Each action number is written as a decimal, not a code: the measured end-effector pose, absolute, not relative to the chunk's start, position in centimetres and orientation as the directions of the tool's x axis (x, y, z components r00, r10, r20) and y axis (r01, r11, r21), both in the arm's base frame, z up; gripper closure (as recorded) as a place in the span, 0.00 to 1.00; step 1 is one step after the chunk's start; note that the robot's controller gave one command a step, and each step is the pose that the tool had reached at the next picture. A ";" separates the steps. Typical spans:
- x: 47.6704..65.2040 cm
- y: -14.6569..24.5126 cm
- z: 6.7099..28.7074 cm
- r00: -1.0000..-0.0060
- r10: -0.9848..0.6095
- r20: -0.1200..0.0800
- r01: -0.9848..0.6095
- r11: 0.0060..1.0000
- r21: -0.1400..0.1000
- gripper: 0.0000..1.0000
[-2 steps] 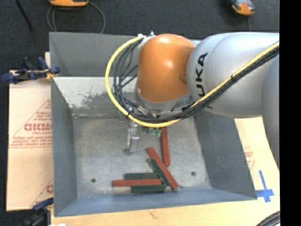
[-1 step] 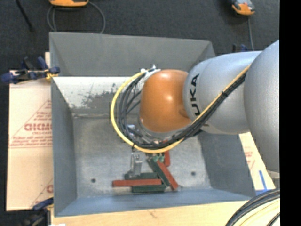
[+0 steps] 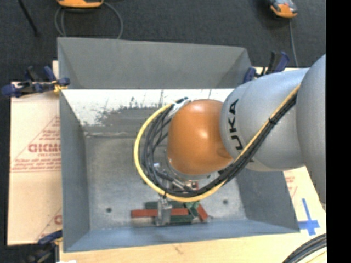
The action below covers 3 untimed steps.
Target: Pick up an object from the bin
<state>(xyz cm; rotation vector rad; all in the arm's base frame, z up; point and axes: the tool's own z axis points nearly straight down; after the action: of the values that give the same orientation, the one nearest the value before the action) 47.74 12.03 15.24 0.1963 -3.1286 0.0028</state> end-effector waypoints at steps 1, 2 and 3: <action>49.2 10.3 14.1 -0.997 -0.079 -0.005 -0.079 0.997 0.001 0.00; 48.9 4.6 7.8 -0.994 0.107 -0.004 0.107 0.994 0.002 0.00; 49.4 8.3 7.4 -1.000 -0.010 -0.008 -0.010 1.000 -0.001 1.00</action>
Offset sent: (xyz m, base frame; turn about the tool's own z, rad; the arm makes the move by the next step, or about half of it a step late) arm 0.0092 -0.0818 -0.0824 0.2395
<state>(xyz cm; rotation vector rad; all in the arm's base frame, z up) 49.43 8.29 7.36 0.0155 -3.1500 0.0015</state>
